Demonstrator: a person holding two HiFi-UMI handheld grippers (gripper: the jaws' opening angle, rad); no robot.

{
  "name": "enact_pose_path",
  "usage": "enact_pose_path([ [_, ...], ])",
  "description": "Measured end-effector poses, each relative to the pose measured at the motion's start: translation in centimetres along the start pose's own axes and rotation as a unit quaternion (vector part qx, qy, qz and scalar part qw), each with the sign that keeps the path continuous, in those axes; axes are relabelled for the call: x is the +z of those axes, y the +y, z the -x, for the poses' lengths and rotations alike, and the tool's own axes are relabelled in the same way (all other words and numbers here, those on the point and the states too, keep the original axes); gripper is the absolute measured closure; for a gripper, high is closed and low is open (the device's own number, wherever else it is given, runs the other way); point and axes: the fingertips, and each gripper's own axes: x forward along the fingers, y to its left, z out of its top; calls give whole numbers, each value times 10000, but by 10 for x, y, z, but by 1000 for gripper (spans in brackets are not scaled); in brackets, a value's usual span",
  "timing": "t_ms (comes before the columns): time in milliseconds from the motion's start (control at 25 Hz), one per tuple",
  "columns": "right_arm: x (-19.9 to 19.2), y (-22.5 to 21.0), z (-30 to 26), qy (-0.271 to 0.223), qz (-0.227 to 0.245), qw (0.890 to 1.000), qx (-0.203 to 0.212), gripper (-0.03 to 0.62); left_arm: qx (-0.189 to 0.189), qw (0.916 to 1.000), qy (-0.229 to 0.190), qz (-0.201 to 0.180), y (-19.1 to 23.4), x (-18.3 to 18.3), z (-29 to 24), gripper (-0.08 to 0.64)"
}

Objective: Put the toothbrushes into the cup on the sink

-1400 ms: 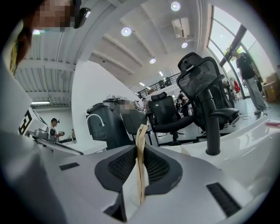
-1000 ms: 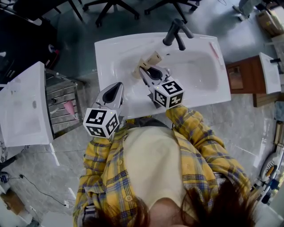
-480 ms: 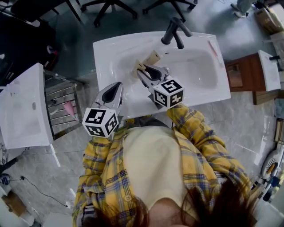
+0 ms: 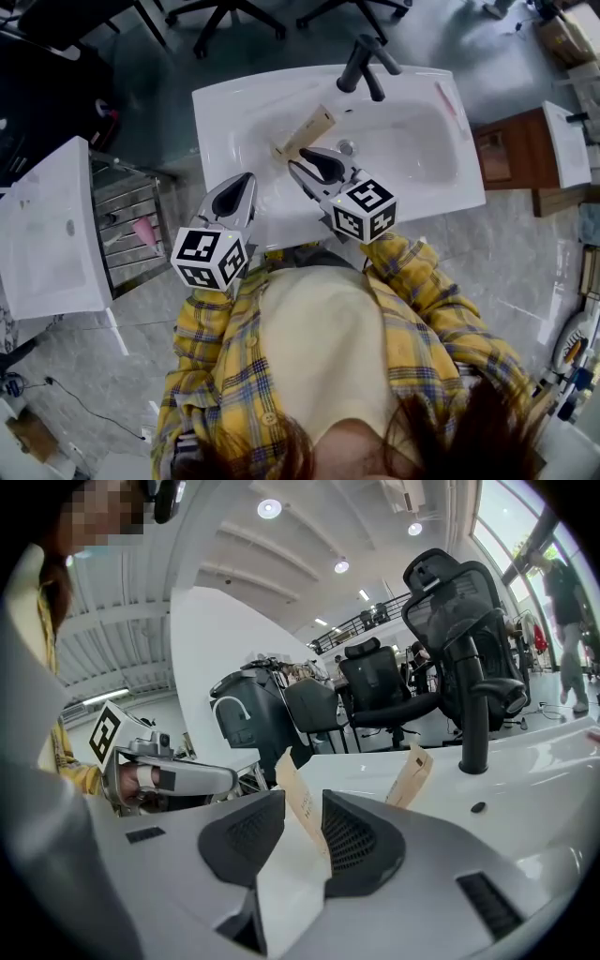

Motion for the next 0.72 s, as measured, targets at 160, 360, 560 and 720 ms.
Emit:
enact_pose_path([
  [160,5,4,9,-58,-4,10000,-34,503,-27,10000,-10,0,-1,1,0,554],
  [360,9,2,19,-38,-55,9999,-156,503,-64,10000,-8,7,-3,2,-1,554],
  [560,6,-2,28,24,-168,9992,-375,532,-81,10000,-20,21,-4,1,-1,554],
  [720,4,-6,34,11,-269,9980,-567,554,-56,10000,-37,62,-3,1,-1,554],
])
